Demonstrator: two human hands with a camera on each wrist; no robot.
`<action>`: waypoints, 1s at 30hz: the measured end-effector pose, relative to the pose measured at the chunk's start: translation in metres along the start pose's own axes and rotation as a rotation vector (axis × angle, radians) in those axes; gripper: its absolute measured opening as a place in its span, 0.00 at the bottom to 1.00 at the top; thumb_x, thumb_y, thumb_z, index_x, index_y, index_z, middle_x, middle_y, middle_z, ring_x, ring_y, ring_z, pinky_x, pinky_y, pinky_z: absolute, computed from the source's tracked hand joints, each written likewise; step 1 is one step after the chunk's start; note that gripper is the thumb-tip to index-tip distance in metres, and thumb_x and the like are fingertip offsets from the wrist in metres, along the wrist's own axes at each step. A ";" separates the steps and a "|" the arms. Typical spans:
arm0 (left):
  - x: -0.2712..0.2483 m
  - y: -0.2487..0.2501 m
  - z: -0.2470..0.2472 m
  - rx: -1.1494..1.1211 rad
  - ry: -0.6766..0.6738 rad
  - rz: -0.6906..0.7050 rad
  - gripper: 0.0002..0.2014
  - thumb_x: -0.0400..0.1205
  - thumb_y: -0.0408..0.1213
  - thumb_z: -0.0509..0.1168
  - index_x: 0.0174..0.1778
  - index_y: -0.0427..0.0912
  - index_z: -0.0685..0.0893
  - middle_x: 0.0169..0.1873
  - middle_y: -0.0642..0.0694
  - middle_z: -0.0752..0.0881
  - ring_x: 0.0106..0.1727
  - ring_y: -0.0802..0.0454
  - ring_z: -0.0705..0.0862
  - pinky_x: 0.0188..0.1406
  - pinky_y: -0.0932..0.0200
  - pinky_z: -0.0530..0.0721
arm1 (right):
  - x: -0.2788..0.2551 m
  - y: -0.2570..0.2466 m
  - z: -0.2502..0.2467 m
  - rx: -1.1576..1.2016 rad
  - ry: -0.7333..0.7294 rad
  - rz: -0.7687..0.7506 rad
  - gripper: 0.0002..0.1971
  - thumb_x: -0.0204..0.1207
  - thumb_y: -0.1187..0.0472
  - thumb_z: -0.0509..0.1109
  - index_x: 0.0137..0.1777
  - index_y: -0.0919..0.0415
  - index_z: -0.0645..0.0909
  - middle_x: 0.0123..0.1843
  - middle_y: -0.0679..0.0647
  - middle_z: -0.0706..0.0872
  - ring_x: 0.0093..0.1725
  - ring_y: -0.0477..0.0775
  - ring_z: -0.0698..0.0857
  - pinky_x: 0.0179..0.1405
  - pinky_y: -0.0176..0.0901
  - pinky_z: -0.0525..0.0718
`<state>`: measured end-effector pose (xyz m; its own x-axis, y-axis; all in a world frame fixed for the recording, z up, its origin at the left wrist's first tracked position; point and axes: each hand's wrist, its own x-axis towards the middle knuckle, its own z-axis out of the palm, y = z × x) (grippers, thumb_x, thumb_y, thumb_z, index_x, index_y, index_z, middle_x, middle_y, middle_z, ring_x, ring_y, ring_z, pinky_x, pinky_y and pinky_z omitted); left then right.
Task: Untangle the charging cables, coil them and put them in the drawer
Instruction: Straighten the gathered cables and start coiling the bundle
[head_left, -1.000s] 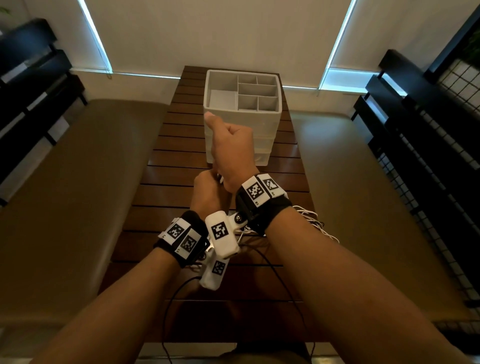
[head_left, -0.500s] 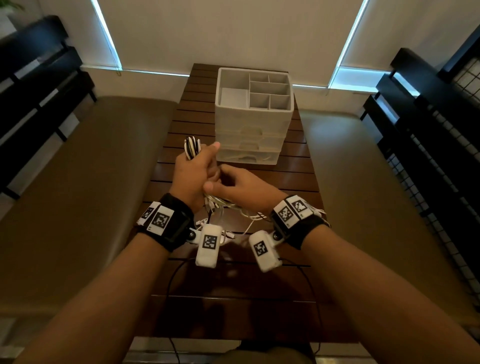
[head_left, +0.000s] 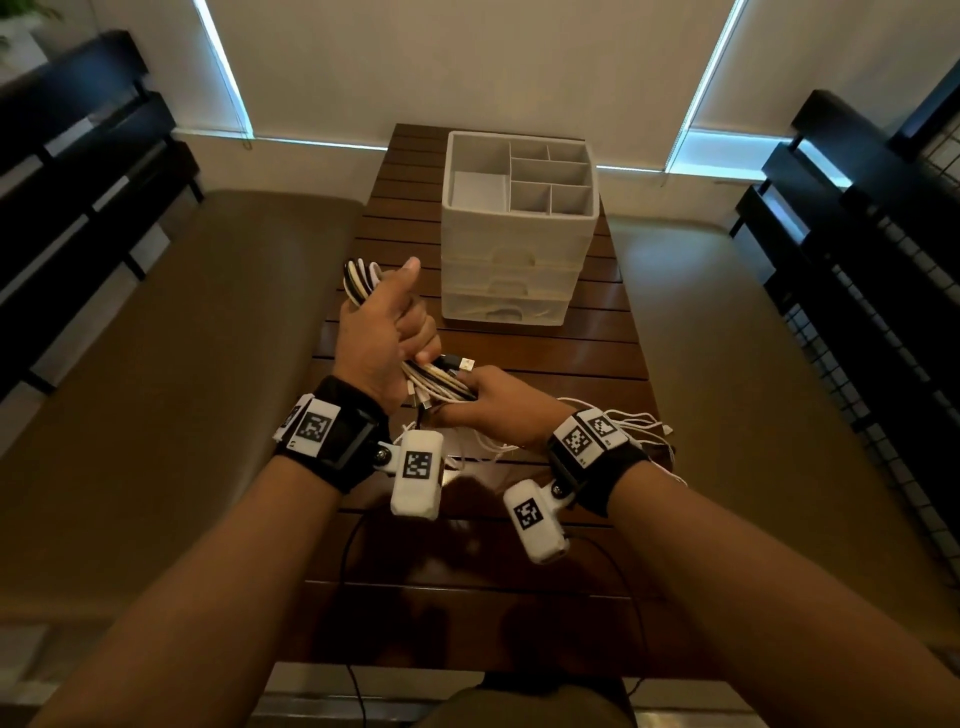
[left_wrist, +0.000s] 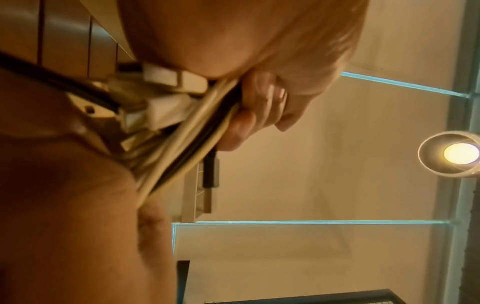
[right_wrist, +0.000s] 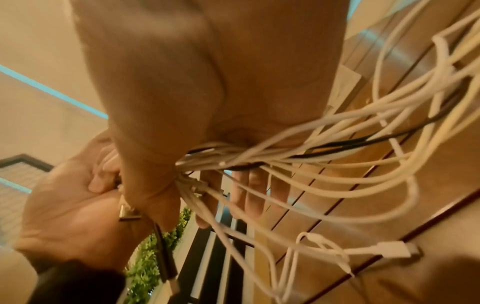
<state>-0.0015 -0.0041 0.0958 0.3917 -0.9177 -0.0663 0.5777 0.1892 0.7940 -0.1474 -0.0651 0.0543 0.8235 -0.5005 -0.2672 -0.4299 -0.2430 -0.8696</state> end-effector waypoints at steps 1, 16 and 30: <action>0.000 0.002 0.000 -0.016 -0.011 -0.002 0.25 0.90 0.43 0.67 0.26 0.48 0.68 0.15 0.53 0.63 0.14 0.57 0.61 0.15 0.61 0.65 | -0.001 -0.002 0.001 0.032 0.004 -0.014 0.15 0.77 0.52 0.79 0.56 0.63 0.88 0.44 0.56 0.86 0.43 0.52 0.81 0.47 0.50 0.77; 0.001 0.051 -0.016 0.238 0.043 0.026 0.24 0.89 0.44 0.68 0.28 0.51 0.67 0.16 0.53 0.60 0.15 0.56 0.59 0.16 0.62 0.63 | -0.023 -0.032 -0.045 -0.252 -0.129 -0.047 0.10 0.87 0.58 0.68 0.52 0.66 0.83 0.34 0.54 0.83 0.25 0.49 0.83 0.28 0.44 0.85; -0.015 0.015 0.008 0.861 0.028 0.085 0.23 0.88 0.47 0.71 0.29 0.46 0.72 0.19 0.53 0.71 0.20 0.55 0.70 0.21 0.61 0.70 | -0.005 -0.074 -0.058 -0.922 -0.270 -0.026 0.19 0.88 0.49 0.61 0.52 0.64 0.84 0.43 0.55 0.86 0.38 0.53 0.82 0.46 0.51 0.85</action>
<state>-0.0046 0.0101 0.1133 0.4331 -0.9013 0.0084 -0.1931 -0.0836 0.9776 -0.1412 -0.0923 0.1439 0.8448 -0.3057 -0.4392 -0.4377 -0.8670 -0.2383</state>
